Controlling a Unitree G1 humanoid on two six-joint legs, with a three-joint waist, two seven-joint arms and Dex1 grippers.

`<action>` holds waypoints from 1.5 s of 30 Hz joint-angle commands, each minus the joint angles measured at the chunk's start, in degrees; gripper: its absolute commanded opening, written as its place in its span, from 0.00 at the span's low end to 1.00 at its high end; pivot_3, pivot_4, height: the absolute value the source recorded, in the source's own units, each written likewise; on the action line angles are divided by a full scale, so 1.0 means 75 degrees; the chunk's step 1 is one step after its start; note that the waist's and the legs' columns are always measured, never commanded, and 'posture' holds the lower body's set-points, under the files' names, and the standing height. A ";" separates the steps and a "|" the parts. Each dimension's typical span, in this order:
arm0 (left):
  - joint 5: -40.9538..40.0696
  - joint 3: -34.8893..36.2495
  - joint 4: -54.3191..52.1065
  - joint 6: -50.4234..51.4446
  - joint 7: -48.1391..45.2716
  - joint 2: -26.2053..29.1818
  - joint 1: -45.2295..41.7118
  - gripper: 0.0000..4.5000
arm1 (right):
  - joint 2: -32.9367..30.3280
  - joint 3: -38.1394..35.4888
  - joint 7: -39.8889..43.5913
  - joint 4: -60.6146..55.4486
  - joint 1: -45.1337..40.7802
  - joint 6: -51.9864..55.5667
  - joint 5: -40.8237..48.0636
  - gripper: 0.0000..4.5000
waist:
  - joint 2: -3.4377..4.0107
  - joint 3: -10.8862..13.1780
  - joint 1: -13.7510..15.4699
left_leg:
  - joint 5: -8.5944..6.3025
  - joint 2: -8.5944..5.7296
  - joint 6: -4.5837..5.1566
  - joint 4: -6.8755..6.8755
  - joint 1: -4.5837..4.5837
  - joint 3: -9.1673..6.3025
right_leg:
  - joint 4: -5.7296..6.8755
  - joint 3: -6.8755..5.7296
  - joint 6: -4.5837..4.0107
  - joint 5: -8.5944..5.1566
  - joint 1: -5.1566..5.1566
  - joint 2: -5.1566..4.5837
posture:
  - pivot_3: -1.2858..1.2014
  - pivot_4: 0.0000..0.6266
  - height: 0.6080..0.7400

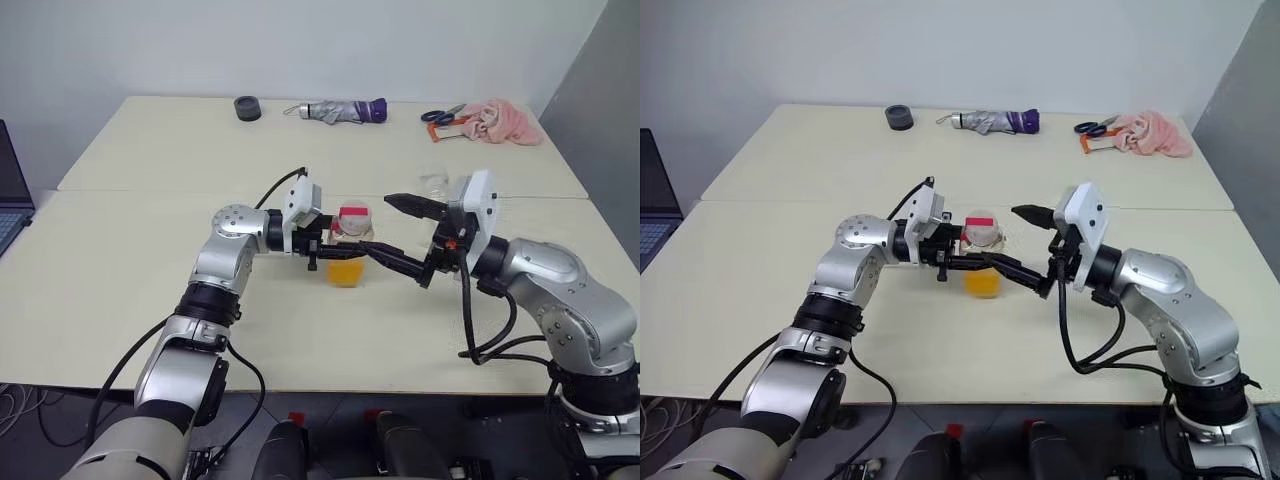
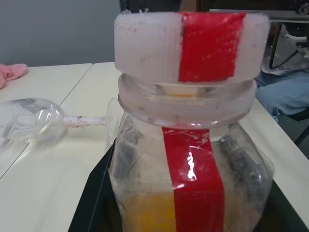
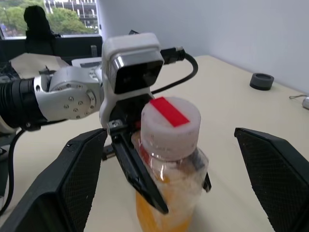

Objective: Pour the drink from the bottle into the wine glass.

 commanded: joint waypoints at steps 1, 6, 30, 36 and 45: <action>-0.0232 0.0125 -0.0389 0.0026 0.0035 -0.0050 -0.0090 0.38 | 0.0102 -0.0065 -0.0089 0.0050 -0.0324 0.0008 0.0100 1.00 | 0.0000 0.0000 0.0002 | 0.0000 0.0000 0.0000 0.0000 0.0000 0.0000 | 0.0000 0.0000 0.0000 0.0000 0.0000 0.0000 | 0.52 0.24 1.00; -0.0241 0.0108 -0.0437 0.0058 0.0034 -0.0068 -0.0098 0.38 | 0.0266 0.0143 -0.0061 0.0332 -0.0590 -0.0036 -0.0002 1.00 | 0.0000 0.0000 0.0007 | 0.0000 -0.0001 0.0000 0.0000 -0.0001 0.0001 | -0.0001 0.0001 0.0000 0.0000 0.0000 -0.0001 | 0.52 0.24 1.00; -0.0192 0.0081 -0.0485 0.0047 0.0106 -0.0052 -0.0039 0.38 | 0.0534 0.0558 0.0211 0.0610 -0.0719 -0.0691 -0.0614 0.40 | 0.0000 0.0000 0.0013 | 0.0000 0.0000 0.0000 0.0000 -0.0001 0.0001 | -0.0001 0.0000 0.0000 0.0000 0.0000 -0.0002 | 0.52 0.24 1.00; -0.0207 0.0090 -0.0547 0.0058 0.0172 -0.0035 0.0036 0.38 | 0.0063 0.0873 0.0139 0.0620 -0.0545 -0.2335 -0.2203 0.40 | 0.0000 0.0000 0.0013 | 0.0000 -0.0001 0.0000 0.0000 0.0000 0.0001 | -0.0002 -0.0001 0.0000 0.0000 0.0000 -0.0001 | 0.52 0.24 1.00; -0.0199 0.0117 -0.0713 0.0152 0.0253 0.0006 0.0239 0.38 | 0.0038 -0.0536 -0.0314 0.0293 0.0144 -0.1903 -0.1420 0.38 | 0.0000 0.0000 0.0048 | 0.0000 0.0000 -0.0001 0.0000 -0.0001 0.0002 | -0.0001 0.0002 0.0000 0.0000 0.0000 -0.0003 | 0.52 0.24 1.00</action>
